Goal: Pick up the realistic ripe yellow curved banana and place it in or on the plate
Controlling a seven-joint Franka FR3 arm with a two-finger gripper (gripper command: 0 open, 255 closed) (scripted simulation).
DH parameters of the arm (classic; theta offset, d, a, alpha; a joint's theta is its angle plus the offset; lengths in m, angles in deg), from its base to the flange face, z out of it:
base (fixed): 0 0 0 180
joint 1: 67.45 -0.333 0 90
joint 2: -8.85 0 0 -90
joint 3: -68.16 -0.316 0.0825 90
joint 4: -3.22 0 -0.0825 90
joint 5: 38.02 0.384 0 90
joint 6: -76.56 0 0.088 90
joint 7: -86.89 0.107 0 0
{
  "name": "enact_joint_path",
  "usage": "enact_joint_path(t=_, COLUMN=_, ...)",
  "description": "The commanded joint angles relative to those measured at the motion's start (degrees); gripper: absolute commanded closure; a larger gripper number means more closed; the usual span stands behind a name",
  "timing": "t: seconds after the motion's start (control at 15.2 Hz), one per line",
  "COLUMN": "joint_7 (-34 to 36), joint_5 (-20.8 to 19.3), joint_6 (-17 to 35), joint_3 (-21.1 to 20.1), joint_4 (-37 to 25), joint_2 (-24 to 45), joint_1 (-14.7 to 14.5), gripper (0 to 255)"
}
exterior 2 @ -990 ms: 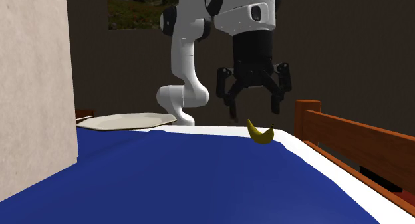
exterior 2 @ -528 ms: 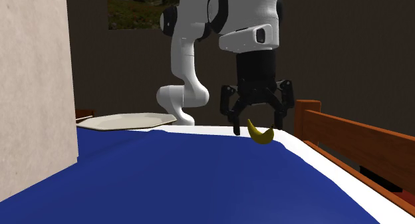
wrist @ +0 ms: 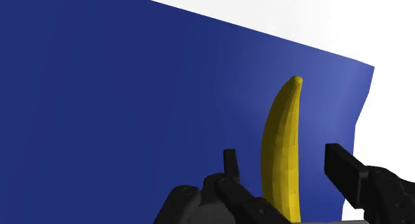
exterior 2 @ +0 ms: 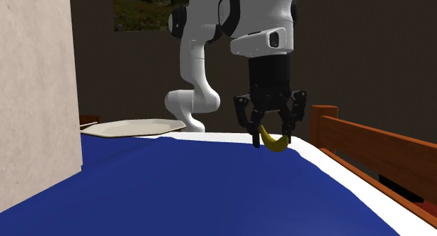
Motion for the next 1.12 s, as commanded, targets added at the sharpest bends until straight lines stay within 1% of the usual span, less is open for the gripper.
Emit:
enact_joint_path(t=0.0, joint_7=0.0, joint_5=0.0, joint_6=0.0, joint_3=0.0, joint_4=0.0, joint_2=0.0, joint_1=0.0, gripper=255)
enact_joint_path(t=0.53, joint_7=0.0, joint_5=0.0, joint_6=0.0, joint_3=0.0, joint_4=0.0, joint_2=0.0, joint_1=0.0, gripper=255)
enact_joint_path(t=1.06, joint_7=0.2, joint_5=0.2, joint_6=-5.9, joint_3=0.0, joint_4=-4.5, joint_2=-1.4, joint_1=0.1, gripper=255)
